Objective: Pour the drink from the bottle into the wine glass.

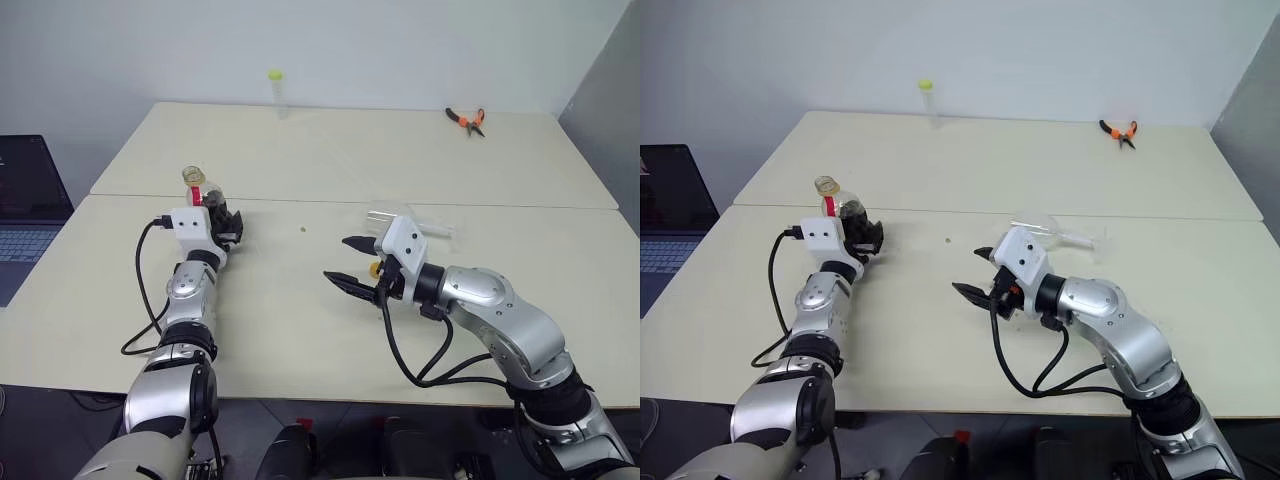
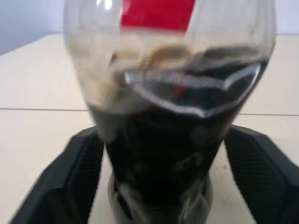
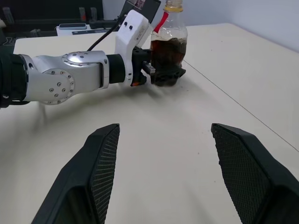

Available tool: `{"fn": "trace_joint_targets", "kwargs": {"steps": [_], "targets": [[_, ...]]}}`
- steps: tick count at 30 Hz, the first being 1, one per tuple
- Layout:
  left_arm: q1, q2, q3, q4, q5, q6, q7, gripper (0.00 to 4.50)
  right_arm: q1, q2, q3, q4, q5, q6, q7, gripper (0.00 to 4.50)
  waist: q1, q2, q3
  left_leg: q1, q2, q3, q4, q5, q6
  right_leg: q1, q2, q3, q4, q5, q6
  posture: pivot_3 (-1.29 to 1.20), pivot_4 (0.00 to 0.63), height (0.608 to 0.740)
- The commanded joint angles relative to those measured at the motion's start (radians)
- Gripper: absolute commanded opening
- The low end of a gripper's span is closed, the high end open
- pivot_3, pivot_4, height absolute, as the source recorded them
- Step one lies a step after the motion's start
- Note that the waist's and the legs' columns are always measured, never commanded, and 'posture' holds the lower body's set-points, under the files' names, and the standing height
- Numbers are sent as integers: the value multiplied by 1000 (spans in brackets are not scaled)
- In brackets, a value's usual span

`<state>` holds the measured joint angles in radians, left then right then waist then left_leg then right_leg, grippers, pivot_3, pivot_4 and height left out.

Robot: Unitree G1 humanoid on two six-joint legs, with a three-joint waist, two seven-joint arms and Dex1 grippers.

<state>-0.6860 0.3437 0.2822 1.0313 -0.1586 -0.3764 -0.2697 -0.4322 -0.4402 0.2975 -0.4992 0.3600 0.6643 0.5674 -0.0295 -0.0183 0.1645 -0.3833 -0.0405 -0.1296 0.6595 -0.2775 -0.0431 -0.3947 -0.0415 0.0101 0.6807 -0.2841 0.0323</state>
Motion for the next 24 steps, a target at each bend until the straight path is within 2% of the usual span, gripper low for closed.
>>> {"fn": "trace_joint_targets", "kwargs": {"steps": [1, 4, 7, 9, 12, 16, 22, 24], "targets": [[80, 3, -5, -169, -26, 26, -40, 4469, 36, -44, -44, -71, 0, 3, 15, 3338, 0, 0, 0, 0, 0, 0, 0, 0, 0, 0, 0, 0, 0, 0, 0, 0, 150, 740], [232, 1, -12, -412, -47, 111, -58, 4469, 89, -86, -92, -102, 18, 20, 18, 3338, -2, 0, 0, 0, 0, 0, 0, 0, 0, 0, -4, 4, 0, 0, 0, 0, 150, 740], [402, -6, -34, -692, -71, 231, -67, 4500, 138, -108, -152, -110, 16, 24, -1, 3891, -3, 0, 0, 0, 1, 0, -1, 0, 0, 0, -5, 5, 0, 0, 0, 0, 150, 740], [490, -10, -64, -847, -76, 304, -77, 4500, 154, -116, -182, -98, -14, 12, -30, 4487, 1, 0, 0, 0, 1, 0, -1, -1, 1, 0, -5, 5, 0, 0, 0, 0, 150, 740], [590, -2, -137, -1030, -74, 387, -125, 4500, 148, -148, -196, -46, -107, -38, -67, 4487, 5, 0, 0, 1, 1, 0, 0, -2, 3, 2, -5, 4, 0, 0, 0, 0, 150, 740], [602, 33, -231, -1144, -91, 470, -236, 4500, 72, -212, -114, 110, -323, -131, -132, 4487, 7, 0, 0, 3, 0, 1, 0, -2, 4, 5, -3, 3, -1, 0, 0, 0, 150, 740], [513, 112, -263, -1171, -156, 559, -399, 4500, -65, -240, 38, 325, -652, -204, -236, 4487, -3, 1, 0, 3, 1, 2, -1, -2, 3, 3, 2, 4, -1, 0, 0, 0, 150, 740], [488, 140, -271, -1171, -165, 570, -451, 4500, -93, -235, 64, 392, -718, -250, -255, 4487, -3, 1, 0, 3, 1, 4, -2, -1, 2, 3, 2, 4, -1, 0, 0, 0, 150, 740]]}}
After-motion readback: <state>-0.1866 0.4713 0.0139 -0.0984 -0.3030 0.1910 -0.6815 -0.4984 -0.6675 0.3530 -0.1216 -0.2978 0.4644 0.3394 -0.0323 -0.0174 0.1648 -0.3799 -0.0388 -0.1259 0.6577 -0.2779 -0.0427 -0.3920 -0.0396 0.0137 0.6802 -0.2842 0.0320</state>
